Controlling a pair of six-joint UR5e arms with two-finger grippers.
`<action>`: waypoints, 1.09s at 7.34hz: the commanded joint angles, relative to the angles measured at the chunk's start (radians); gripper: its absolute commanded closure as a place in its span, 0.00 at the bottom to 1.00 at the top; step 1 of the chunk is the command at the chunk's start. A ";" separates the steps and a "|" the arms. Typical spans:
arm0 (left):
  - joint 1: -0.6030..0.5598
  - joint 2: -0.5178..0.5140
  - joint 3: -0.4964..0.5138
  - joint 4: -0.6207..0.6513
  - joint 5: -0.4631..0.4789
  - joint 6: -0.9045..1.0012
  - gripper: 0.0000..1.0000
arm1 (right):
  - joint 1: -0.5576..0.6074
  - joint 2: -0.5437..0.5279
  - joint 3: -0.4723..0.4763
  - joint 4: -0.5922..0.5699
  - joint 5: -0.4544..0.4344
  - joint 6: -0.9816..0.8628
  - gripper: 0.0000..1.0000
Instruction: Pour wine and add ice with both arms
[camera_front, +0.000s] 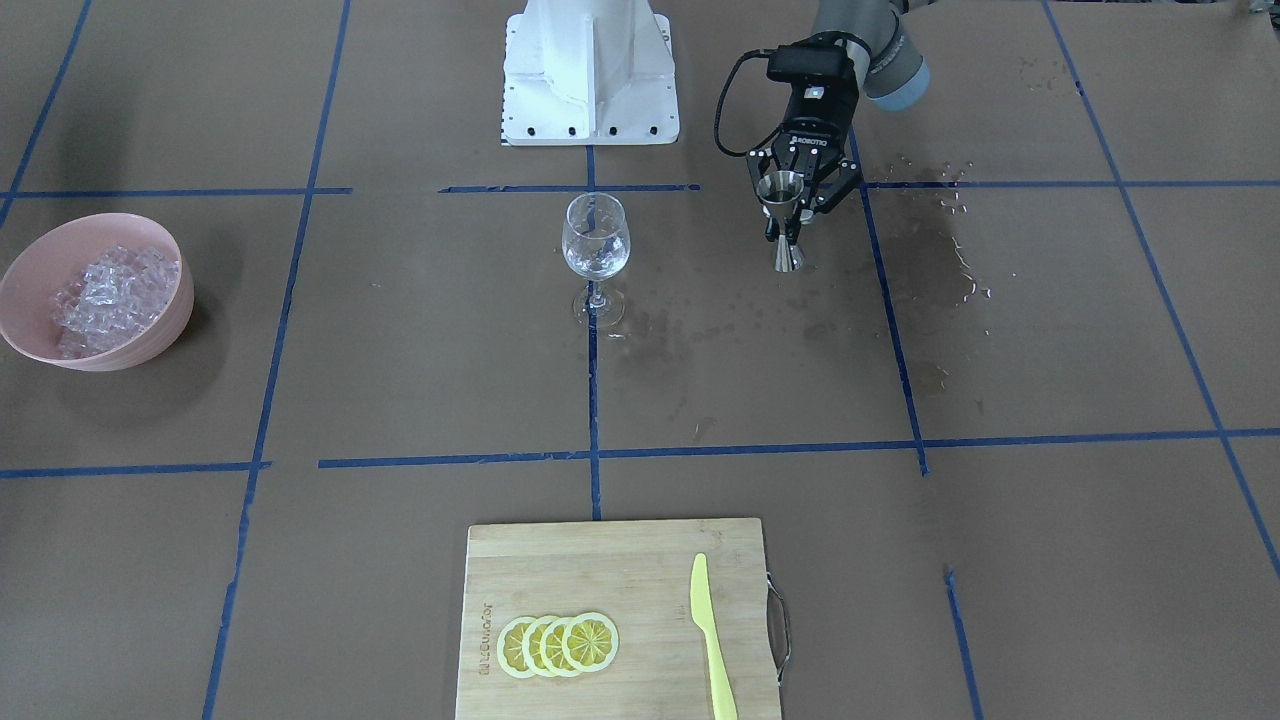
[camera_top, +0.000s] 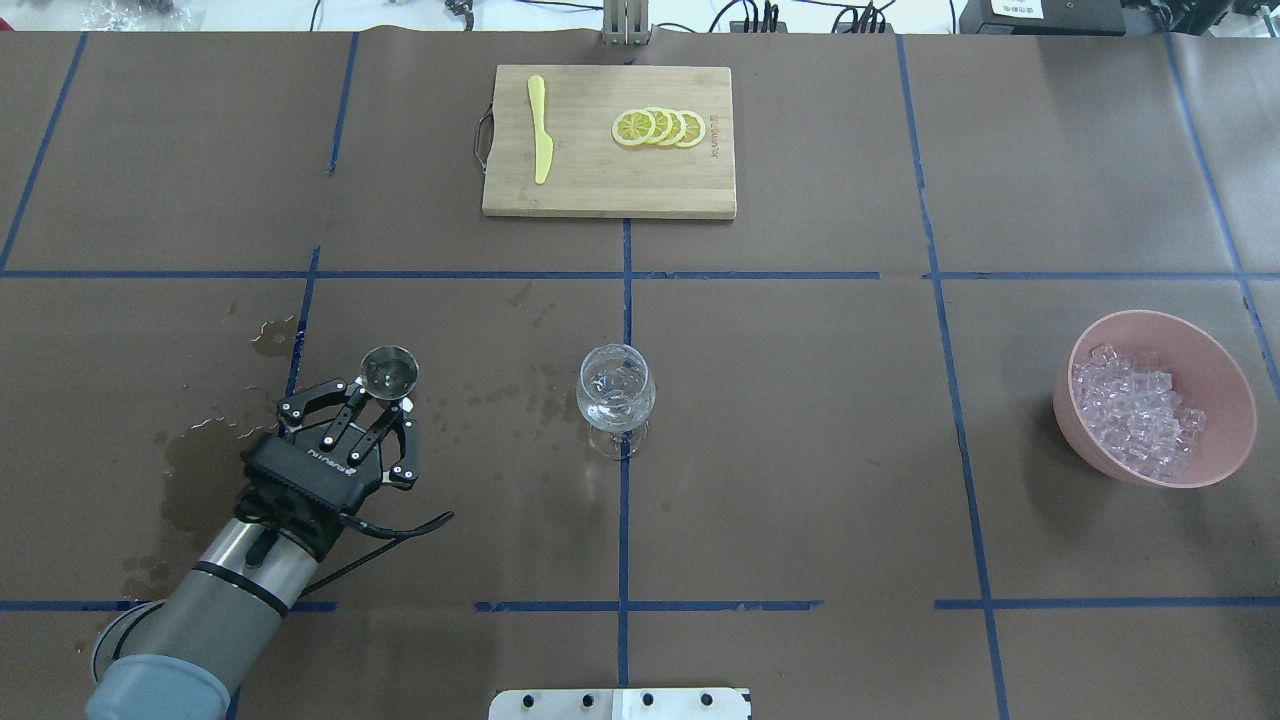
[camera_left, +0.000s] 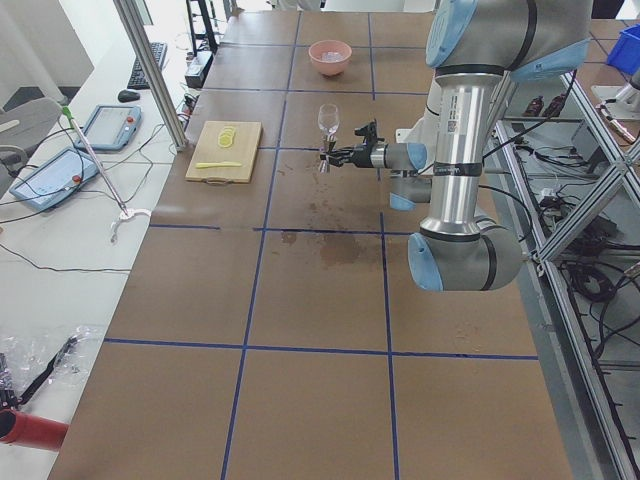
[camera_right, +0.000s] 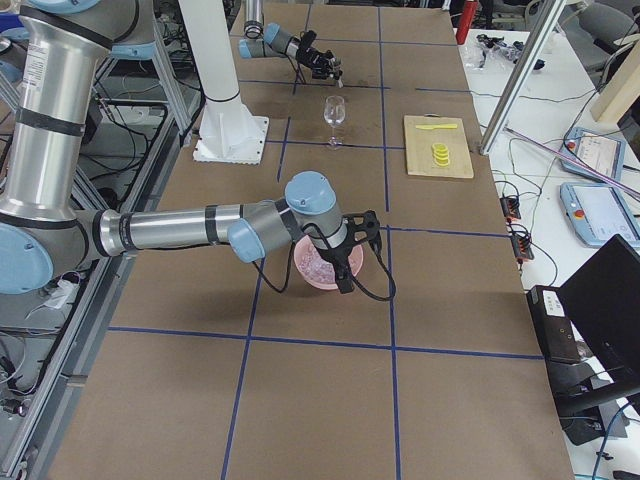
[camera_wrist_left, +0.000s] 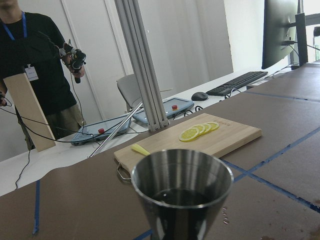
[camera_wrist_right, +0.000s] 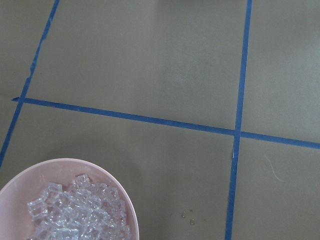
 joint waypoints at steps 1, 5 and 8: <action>0.002 -0.084 -0.029 0.108 -0.010 0.004 1.00 | 0.000 -0.002 -0.003 0.000 0.000 0.000 0.00; -0.006 -0.202 -0.030 0.337 -0.015 0.004 1.00 | 0.000 -0.005 -0.003 -0.001 0.000 0.000 0.00; -0.003 -0.264 -0.027 0.537 -0.013 0.005 1.00 | 0.000 -0.005 -0.009 -0.001 0.000 0.002 0.00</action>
